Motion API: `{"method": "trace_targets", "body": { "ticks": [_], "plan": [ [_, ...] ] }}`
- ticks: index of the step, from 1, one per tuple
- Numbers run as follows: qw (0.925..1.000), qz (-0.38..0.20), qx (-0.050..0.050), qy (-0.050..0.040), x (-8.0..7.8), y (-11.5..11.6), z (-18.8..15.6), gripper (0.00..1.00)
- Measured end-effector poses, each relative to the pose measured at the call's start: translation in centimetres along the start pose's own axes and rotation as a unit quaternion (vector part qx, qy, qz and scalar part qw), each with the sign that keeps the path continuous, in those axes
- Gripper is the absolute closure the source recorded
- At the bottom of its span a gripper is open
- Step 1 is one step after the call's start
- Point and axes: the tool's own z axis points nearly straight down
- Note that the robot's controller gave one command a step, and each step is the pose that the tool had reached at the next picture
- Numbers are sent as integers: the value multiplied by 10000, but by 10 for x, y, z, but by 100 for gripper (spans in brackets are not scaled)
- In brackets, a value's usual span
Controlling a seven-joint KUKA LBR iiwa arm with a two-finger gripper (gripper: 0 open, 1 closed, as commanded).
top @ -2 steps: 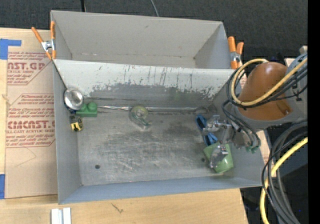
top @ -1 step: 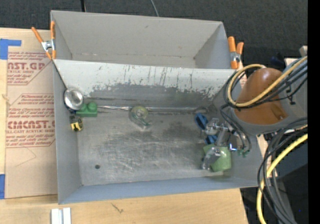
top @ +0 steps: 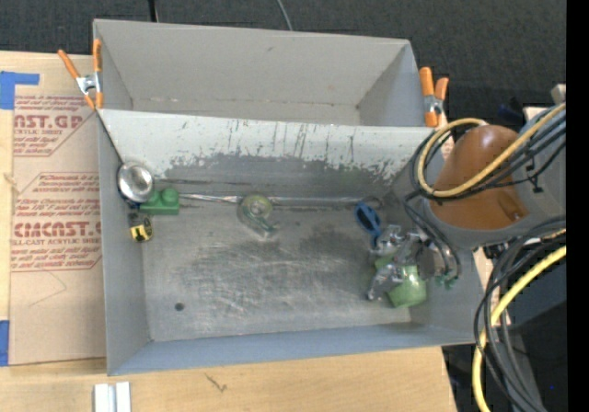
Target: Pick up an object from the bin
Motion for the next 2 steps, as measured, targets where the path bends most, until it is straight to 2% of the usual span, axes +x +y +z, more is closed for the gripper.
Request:
{"method": "trace_targets", "body": {
  "ticks": [1,2],
  "plan": [
    [9853,-1702,150,-45,-14,1,-151,100],
    [9801,-1981,125,-6,-1,66,-143,100]
  ]
}}
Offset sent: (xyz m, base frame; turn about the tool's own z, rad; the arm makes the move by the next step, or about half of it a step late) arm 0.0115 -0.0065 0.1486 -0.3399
